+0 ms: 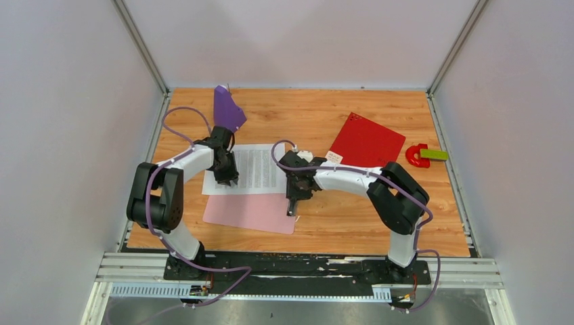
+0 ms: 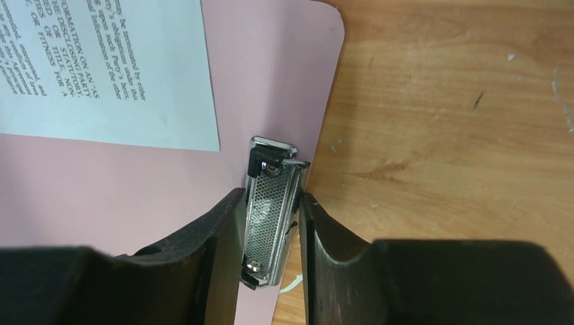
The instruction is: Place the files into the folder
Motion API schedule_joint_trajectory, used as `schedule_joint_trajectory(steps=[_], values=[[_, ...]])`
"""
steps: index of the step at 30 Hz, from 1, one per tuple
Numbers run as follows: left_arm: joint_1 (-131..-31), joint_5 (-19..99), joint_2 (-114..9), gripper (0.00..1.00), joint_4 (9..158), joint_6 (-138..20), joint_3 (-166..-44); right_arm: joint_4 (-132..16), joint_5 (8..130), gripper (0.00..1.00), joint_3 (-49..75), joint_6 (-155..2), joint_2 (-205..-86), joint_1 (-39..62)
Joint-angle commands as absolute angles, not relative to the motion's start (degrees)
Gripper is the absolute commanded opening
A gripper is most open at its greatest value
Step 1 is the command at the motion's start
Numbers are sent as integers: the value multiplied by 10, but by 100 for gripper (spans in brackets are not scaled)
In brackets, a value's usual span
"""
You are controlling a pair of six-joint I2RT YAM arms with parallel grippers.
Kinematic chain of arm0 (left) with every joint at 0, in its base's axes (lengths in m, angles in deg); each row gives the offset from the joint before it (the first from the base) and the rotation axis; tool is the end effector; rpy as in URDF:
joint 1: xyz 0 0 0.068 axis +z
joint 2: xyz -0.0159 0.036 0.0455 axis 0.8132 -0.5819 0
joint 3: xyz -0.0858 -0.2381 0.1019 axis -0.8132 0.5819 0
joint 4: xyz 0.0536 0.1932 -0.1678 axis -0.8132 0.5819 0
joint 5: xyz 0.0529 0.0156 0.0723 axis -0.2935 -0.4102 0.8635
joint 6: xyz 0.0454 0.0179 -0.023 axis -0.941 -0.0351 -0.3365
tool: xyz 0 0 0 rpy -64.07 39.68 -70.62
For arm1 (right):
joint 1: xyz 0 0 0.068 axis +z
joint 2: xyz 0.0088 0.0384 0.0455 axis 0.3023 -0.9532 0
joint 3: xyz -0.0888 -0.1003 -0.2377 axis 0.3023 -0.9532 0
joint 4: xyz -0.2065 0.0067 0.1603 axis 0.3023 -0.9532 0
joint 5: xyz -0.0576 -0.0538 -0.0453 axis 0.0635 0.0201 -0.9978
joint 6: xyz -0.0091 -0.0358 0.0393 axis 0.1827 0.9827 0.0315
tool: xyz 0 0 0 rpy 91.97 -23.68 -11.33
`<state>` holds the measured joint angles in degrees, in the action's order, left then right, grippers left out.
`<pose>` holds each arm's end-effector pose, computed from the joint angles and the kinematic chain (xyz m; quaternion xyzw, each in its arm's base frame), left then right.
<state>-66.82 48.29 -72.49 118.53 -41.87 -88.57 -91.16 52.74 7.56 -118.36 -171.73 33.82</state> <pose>0.2978 -0.0654 0.1630 -0.1423 0.9776 -0.0536 0.1455 0.2321 0.2821 0.1606 -0.0107 0.9839 0.0727 0.1628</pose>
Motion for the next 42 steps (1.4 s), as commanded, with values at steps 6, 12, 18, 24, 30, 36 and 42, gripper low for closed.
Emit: schedule_joint_trajectory(steps=[6,12,18,24,30,36,42], values=[[-660,507,-677,38,1221,-440,-842,-844,503,16,22,-1100,-1729,299],[-660,511,-666,36,1241,-439,-847,-822,523,14,6,-1082,-1726,285],[-653,521,-663,60,1249,-439,-928,-802,542,13,-3,-1073,-1724,285],[-650,507,-747,63,1220,-459,-1013,-788,554,13,-14,-1067,-1721,285],[-650,451,-804,64,1212,-471,-1039,-784,560,11,-15,-1069,-1721,285],[-657,411,-787,64,1174,-461,-967,-783,564,10,-10,-1079,-1729,285],[-687,412,-781,62,1177,-465,-925,-790,553,10,-9,-1087,-1733,284]])
